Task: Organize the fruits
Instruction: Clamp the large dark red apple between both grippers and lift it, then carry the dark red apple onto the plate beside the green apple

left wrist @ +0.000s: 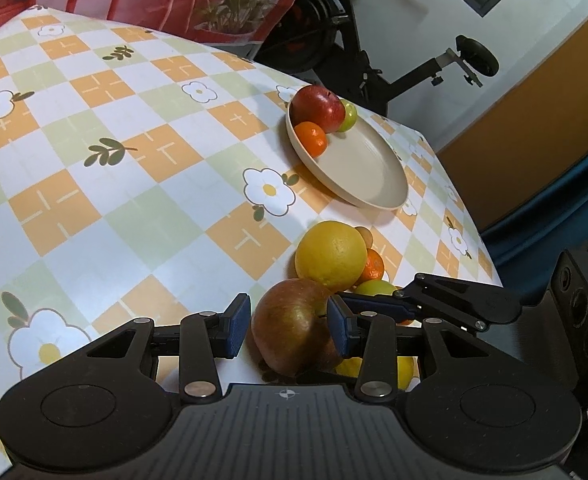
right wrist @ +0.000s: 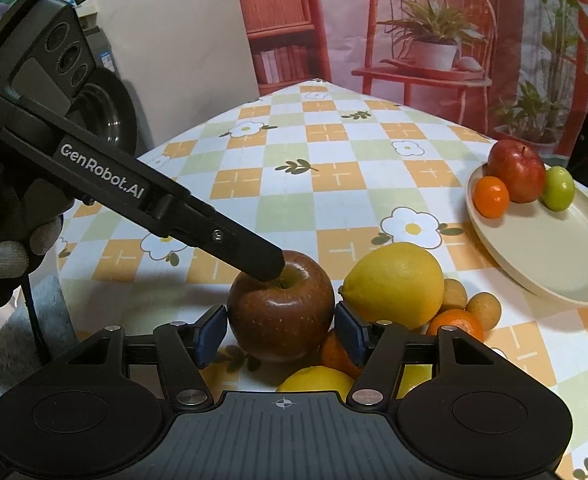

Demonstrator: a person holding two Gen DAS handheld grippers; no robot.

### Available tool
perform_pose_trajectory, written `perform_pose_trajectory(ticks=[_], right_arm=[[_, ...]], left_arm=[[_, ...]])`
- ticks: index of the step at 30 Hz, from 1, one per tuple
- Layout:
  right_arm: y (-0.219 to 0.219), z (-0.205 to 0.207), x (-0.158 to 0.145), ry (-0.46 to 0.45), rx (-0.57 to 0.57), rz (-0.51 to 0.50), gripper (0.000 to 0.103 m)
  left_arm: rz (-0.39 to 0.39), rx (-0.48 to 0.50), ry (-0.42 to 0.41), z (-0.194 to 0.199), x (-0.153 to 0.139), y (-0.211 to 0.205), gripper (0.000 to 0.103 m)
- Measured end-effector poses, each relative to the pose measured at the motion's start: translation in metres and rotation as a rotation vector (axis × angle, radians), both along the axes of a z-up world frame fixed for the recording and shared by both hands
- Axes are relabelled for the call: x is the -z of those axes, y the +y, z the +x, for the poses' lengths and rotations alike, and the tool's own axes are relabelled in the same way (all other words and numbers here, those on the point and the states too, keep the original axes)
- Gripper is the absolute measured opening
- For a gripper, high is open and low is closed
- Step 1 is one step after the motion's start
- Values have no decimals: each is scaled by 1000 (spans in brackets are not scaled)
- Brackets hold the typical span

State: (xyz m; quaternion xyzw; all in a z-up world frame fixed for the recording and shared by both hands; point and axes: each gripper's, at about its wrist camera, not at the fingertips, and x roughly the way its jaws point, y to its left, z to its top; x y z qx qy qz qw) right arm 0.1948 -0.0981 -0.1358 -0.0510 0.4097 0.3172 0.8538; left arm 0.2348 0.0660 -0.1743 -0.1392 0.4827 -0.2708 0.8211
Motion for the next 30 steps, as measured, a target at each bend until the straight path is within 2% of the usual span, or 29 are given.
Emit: perform_pose_trajectory(ticks=[4, 17, 24, 30], right_arm=[[3, 1, 2, -4, -13, -8, 57], [6, -1, 1, -38, -27, -27, 56], [-5, 1, -15, -109, -9, 25, 56], [-19, 14, -36, -160, 17, 56, 56]], left_arm=[[-15, 5, 9, 2, 4, -1, 38], [-26, -3, -1, 2, 5, 2, 37], [-58, -30, -55, 5, -15, 4, 37], [-40, -25, -126, 14, -42, -13, 37]])
